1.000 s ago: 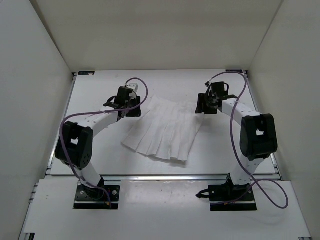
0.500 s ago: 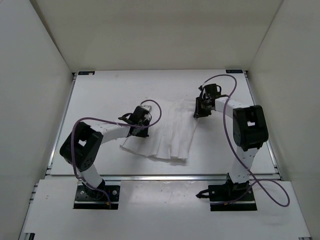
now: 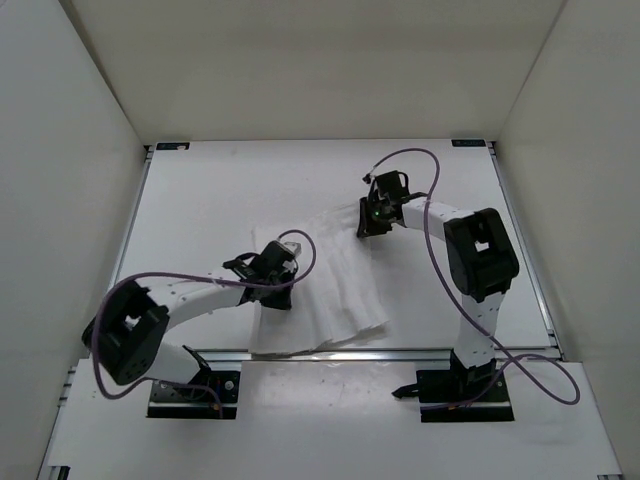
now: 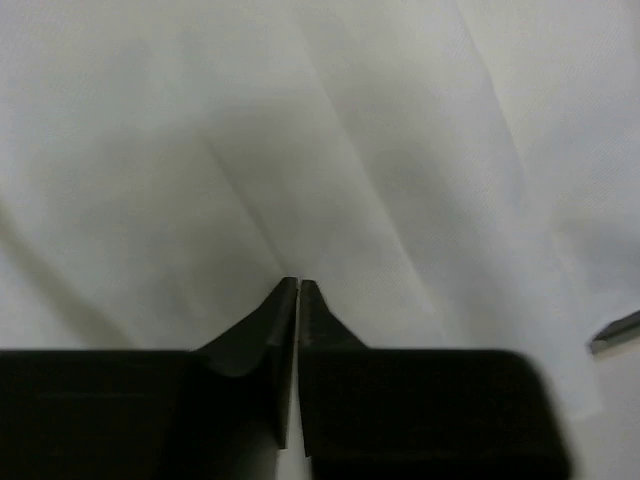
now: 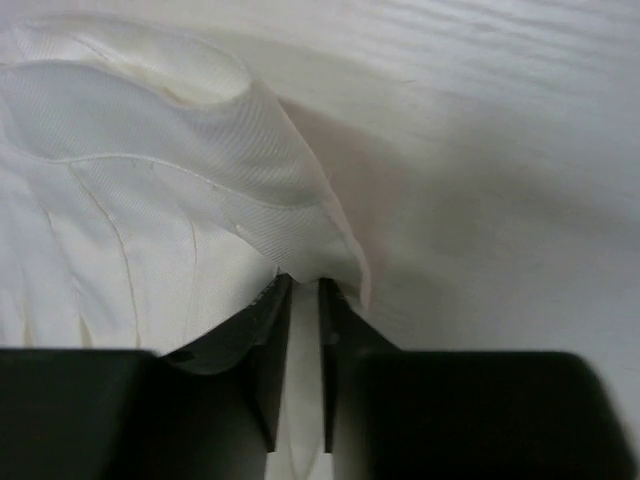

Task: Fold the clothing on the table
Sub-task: Flatten the skirt out

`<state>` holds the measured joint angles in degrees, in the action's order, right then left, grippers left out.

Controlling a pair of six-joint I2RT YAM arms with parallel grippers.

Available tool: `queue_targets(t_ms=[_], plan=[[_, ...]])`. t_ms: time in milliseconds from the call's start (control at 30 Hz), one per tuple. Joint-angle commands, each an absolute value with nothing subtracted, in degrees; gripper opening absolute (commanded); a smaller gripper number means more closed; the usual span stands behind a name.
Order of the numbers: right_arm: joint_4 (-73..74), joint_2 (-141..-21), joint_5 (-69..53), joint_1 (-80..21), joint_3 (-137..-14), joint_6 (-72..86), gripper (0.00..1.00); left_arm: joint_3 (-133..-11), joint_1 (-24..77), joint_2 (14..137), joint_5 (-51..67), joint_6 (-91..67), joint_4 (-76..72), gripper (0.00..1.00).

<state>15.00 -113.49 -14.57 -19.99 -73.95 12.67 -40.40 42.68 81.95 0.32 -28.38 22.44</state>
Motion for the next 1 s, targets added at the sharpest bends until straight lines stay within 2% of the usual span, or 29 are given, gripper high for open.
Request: queue_targets(t_ms=[0, 67, 100, 133, 167, 200, 267, 333, 500, 600, 800, 967], plan=[[17.75, -109.97, -14.07, -21.53, -72.51, 13.97, 0.20, -41.21, 37.98, 70.53, 1.67, -29.36, 31.37, 0.22], [18.02, -107.59, -15.02, -19.96, -73.03, 13.89, 0.40, -43.58, 31.06, 65.24, 3.42, -27.43, 31.20, 0.43], [17.76, -105.66, -15.38, -19.43, -73.12, 13.63, 0.44, -44.46, 28.07, 64.61, 3.34, -25.68, 30.85, 0.53], [17.06, -103.90, -16.60, -18.21, -73.21, 13.45, 0.54, -46.13, 26.30, 63.90, 3.43, -24.97, 30.33, 0.58], [16.35, -103.19, -17.13, -16.80, -73.21, 13.36, 0.62, -47.97, 24.28, 64.07, 2.73, -23.57, 29.71, 0.69], [14.09, -101.88, -17.57, -16.18, -72.78, 12.84, 0.67, -48.08, 22.60, 64.77, 2.29, -22.60, 28.05, 0.73], [10.31, -101.25, -19.85, -14.07, -72.69, 11.00, 0.83, -49.65, 21.36, 68.44, 0.10, -21.10, 25.93, 0.73], [7.66, -103.61, -23.53, -12.67, -74.87, 8.88, 0.90, -49.83, 20.31, 72.05, -1.74, -21.18, 22.52, 0.74], [10.19, -113.79, -32.59, -10.99, -84.53, 4.66, 0.89, -47.02, 16.45, 79.97, -2.82, -23.90, 11.80, 0.75], [9.94, -117.77, -36.29, -10.81, -87.10, 4.39, 0.89, -49.21, 15.64, 85.32, -3.42, -24.17, 10.72, 0.76], [10.46, -121.37, -34.29, -12.39, -87.81, 4.04, 0.90, -50.10, 13.80, 90.52, -3.79, -24.95, 6.69, 0.77], [10.72, -122.25, -34.28, -12.74, -87.89, 4.66, 0.84, -49.39, 12.04, 93.69, -0.96, -28.12, 2.29, 0.77]])
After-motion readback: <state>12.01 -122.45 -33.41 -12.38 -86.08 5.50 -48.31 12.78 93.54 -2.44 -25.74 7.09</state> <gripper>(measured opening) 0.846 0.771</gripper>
